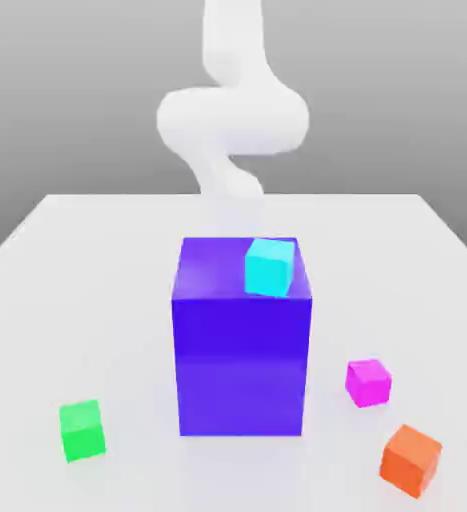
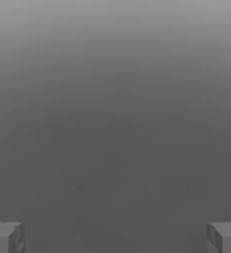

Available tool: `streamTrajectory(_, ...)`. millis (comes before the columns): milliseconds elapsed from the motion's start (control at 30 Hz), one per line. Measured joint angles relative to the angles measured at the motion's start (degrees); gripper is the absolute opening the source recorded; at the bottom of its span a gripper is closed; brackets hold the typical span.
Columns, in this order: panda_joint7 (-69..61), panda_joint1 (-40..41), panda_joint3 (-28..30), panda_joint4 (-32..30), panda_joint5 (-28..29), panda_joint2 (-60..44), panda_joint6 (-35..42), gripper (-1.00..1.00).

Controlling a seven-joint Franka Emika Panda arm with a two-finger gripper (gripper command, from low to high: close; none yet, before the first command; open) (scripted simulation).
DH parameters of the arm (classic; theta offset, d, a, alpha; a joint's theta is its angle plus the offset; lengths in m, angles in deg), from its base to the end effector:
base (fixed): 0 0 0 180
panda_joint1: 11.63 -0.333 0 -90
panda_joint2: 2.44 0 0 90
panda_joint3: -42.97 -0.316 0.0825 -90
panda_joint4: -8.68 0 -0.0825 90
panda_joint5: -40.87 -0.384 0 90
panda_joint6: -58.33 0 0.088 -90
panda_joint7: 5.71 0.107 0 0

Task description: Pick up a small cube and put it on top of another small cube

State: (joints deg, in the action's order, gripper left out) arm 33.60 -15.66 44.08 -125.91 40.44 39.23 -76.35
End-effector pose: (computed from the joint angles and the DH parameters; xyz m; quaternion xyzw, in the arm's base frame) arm 0.3758 0.0168 0.6655 -0.8871 0.2932 -0.3287 0.1380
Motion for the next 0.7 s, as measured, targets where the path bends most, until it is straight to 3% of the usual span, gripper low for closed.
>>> streamTrajectory(367, -29.22, -16.76, 3.28, -12.44, -2.35, -18.56, -12.83, 0.00)
streamTrajectory(700, -54.47, -27.86, 1.93, -23.58, -3.27, -35.08, -24.35, 0.00)
